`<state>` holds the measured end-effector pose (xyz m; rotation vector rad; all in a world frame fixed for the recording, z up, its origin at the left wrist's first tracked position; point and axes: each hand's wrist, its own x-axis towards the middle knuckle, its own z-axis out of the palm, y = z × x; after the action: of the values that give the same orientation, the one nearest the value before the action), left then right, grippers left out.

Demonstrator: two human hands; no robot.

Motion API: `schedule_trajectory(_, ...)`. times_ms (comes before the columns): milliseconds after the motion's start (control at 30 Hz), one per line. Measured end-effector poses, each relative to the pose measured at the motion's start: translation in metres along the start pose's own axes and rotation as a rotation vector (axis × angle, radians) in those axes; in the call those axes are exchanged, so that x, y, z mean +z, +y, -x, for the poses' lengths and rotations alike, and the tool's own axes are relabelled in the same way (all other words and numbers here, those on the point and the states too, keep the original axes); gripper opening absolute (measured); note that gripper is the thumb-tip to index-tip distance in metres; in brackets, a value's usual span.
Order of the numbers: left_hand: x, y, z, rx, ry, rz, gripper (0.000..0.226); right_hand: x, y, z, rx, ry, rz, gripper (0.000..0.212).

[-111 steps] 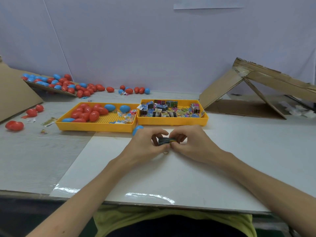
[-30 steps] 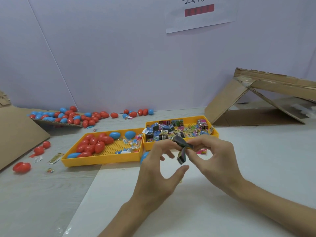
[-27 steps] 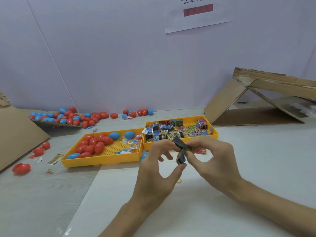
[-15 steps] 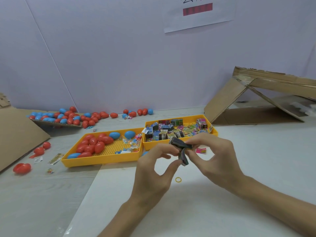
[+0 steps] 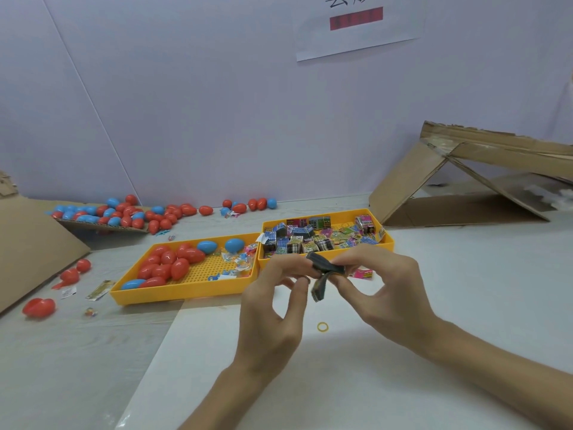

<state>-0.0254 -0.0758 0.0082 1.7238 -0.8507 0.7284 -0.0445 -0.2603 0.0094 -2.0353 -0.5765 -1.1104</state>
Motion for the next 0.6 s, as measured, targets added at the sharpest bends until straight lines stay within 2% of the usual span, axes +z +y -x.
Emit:
schedule_trajectory(33,-0.001,0.0,0.0,0.002,0.022,0.001,0.022,0.0,0.001,0.0,-0.003,-0.005,0.007,0.018)
schedule_trajectory(100,-0.004,-0.002,0.0,0.007,0.033,-0.055,0.042,0.0,0.003,0.0,-0.014,-0.036,0.014,0.02)
schedule_trajectory(167,-0.007,-0.008,-0.001,0.014,-0.092,-0.154,0.069,-0.001,0.004,0.0,-0.039,-0.094,0.009,0.02)
schedule_trajectory(200,-0.009,-0.01,-0.003,0.014,-0.17,-0.201,0.072,-0.001,0.005,0.0,-0.053,-0.131,0.001,0.02)
schedule_trajectory(233,-0.011,-0.012,-0.005,0.016,-0.222,-0.227,0.066,-0.001,0.005,-0.001,-0.065,-0.17,-0.01,0.021)
schedule_trajectory(300,-0.014,-0.017,-0.01,0.024,-0.24,-0.214,0.041,-0.002,0.005,-0.002,-0.083,-0.243,-0.021,0.022)
schedule_trajectory(367,-0.016,-0.018,-0.012,-0.011,-0.258,-0.18,0.027,-0.004,0.005,-0.005,-0.083,-0.304,-0.026,0.02)
schedule_trajectory(500,-0.017,-0.018,-0.012,-0.097,-0.342,-0.103,0.026,-0.008,0.005,-0.009,-0.032,-0.357,-0.078,0.02)
schedule_trajectory(600,-0.016,-0.019,-0.011,-0.137,-0.346,-0.05,0.028,-0.01,0.006,-0.009,0.014,-0.359,-0.112,0.019)
